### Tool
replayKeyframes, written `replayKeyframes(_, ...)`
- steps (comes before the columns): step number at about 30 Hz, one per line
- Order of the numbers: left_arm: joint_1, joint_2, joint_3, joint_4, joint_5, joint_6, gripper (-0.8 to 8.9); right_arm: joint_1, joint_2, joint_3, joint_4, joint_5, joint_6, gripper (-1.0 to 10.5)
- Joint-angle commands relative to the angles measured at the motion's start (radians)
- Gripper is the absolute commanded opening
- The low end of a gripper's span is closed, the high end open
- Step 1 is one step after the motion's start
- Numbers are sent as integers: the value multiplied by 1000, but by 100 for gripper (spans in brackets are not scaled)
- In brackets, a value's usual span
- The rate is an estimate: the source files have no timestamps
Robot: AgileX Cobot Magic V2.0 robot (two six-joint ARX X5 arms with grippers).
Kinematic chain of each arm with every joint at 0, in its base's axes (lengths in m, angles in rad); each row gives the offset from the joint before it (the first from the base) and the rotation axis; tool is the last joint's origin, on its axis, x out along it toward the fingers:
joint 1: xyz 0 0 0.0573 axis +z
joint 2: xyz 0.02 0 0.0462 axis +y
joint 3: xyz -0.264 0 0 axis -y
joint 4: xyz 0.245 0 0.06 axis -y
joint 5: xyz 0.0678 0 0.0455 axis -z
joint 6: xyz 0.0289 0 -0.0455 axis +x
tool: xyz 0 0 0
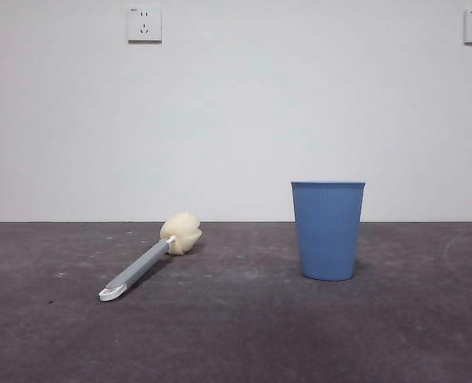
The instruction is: Pick up the cup brush,pick up the cup,insert the brush into the cup,clean the cup,put the cup brush back,put the cup back to the fixed position on the table
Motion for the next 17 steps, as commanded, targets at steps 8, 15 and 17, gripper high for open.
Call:
replayKeyframes(8, 3, -2, -13, 1, 0, -6, -3, -175, -282, -460, 357, 7, -15, 2)
replayKeyframes(15, 3, -2, -13, 1, 0, -6, -3, -181, -408, -622, 356, 6, 0, 2)
replayKeyframes(17, 3, -2, -13, 1, 0, -6, -3, -181, -428, -640, 324, 6, 10, 2)
